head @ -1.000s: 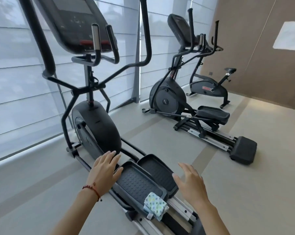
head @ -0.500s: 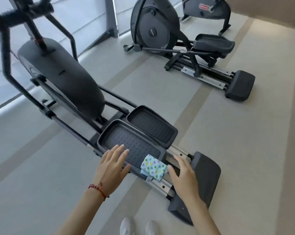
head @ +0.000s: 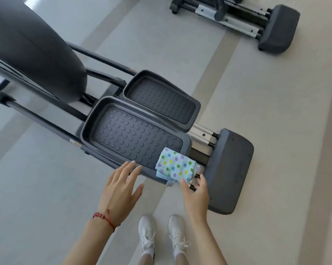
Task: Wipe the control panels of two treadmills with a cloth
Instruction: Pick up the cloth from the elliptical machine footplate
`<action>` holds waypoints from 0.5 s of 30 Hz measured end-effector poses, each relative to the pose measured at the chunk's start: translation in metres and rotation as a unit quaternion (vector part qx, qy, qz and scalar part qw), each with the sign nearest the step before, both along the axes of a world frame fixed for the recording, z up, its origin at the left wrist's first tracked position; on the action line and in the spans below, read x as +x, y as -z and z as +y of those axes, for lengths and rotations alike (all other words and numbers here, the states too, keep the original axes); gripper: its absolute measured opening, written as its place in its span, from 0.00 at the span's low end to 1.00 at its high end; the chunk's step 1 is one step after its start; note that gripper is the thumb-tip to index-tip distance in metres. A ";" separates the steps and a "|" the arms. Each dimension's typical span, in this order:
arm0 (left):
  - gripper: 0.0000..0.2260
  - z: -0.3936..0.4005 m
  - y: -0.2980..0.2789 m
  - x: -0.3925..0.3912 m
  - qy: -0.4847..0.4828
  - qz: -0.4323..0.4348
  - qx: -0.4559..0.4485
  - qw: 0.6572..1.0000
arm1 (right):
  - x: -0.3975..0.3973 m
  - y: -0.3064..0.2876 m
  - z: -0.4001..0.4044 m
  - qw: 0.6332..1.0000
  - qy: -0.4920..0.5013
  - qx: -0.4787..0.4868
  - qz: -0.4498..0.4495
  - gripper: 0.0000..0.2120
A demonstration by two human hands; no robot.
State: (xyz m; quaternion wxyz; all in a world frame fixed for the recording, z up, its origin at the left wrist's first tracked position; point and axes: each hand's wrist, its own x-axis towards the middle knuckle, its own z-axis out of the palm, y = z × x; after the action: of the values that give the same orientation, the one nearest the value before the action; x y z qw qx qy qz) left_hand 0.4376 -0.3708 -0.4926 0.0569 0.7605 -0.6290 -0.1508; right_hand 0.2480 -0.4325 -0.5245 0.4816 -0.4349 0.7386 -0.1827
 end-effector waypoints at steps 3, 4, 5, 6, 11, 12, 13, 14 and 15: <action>0.29 0.001 0.015 0.003 -0.018 0.017 0.003 1.000 | 0.008 0.021 -0.002 0.993 0.089 0.045 -0.065 0.33; 0.30 0.001 0.019 0.003 -0.021 0.021 -0.002 1.000 | 0.009 0.027 -0.004 0.988 0.116 0.058 -0.089 0.31; 0.30 0.001 0.021 0.002 -0.021 0.024 -0.005 0.999 | 0.010 0.032 -0.006 0.982 0.137 0.068 -0.108 0.27; 0.30 0.000 0.024 0.000 -0.020 0.024 -0.006 0.999 | 0.011 0.035 -0.008 0.976 0.156 0.079 -0.128 0.22; 0.30 -0.003 0.032 -0.005 -0.019 0.027 0.012 0.999 | 0.012 0.043 -0.014 0.928 0.238 0.157 -0.240 0.09; 0.30 -0.004 0.032 -0.006 -0.019 0.028 0.019 0.999 | 0.012 0.044 -0.015 0.926 0.244 0.152 -0.245 0.10; 0.30 -0.004 0.032 -0.007 -0.019 0.030 0.024 0.999 | 0.012 0.044 -0.016 0.928 0.246 0.141 -0.243 0.10; 0.30 -0.004 0.033 -0.007 -0.019 0.032 0.029 0.999 | 0.011 0.043 -0.017 0.930 0.248 0.128 -0.238 0.10; 0.30 -0.003 0.032 -0.007 -0.020 0.033 0.032 0.999 | 0.010 0.042 -0.020 0.933 0.249 0.114 -0.235 0.11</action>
State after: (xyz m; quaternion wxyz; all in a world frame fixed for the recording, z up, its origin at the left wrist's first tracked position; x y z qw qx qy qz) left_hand 0.4301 -0.3741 -0.5250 0.0561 0.7690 -0.6061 -0.1952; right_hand 0.2583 -0.4520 -0.5667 0.6267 -0.1235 0.7050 -0.3083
